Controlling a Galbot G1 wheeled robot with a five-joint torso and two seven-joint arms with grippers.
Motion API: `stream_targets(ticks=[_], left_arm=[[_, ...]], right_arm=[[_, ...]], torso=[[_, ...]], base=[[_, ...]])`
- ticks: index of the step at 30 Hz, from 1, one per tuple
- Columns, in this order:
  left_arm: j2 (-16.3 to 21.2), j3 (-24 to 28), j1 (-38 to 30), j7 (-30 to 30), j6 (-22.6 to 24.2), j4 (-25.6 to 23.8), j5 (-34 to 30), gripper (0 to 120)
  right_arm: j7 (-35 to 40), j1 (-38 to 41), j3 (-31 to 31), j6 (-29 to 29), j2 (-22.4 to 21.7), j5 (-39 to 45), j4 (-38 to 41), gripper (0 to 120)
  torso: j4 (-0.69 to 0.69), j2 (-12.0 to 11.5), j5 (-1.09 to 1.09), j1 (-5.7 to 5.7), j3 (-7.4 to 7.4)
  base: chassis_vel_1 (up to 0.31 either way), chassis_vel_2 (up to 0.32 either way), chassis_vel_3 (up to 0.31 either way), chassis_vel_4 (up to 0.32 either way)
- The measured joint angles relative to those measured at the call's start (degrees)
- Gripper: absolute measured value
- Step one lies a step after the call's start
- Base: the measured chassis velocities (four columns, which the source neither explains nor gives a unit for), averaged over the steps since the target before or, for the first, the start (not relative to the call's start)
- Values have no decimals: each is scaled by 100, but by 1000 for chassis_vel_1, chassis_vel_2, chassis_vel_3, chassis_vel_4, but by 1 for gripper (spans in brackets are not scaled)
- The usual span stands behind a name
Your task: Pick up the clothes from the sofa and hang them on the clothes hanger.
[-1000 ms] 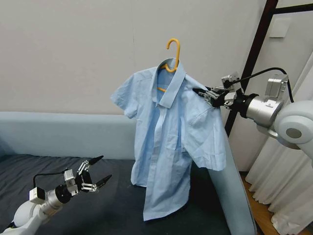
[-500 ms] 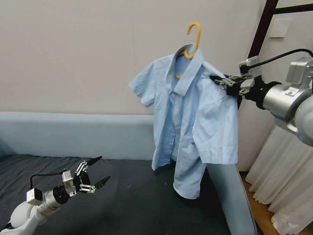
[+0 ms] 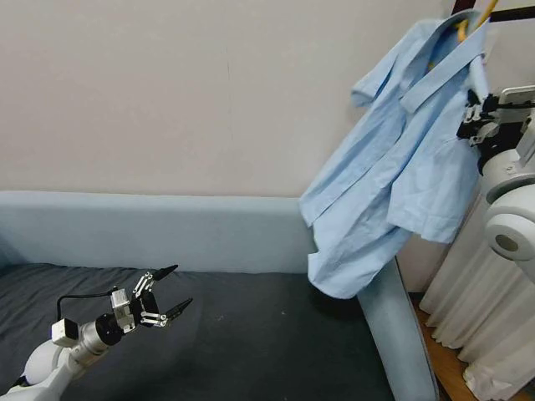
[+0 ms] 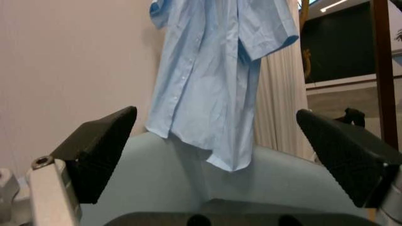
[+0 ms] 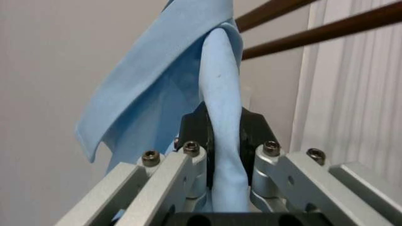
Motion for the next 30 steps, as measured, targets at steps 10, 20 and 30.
stream_targets(ticks=[10,20,30], left_arm=[[-5,-3,30,25,-79,169,-3,100],[-87,11,-2,32,-112,262,35,100],[-79,-33,156,32,-141,250,53,100]], right_arm=[[442,-493,218,257,596,-877,-548,8],[253,-179,-28,665,948,-1939,-1763,8],[-191,770,-361,1110,1959,-3449,-3463,8]], torso=[[0,0,0,0,0],[0,0,1,0,1],[3,0,-1,0,1]], base=[[0,0,0,0],[0,0,0,0],[0,0,0,0]])
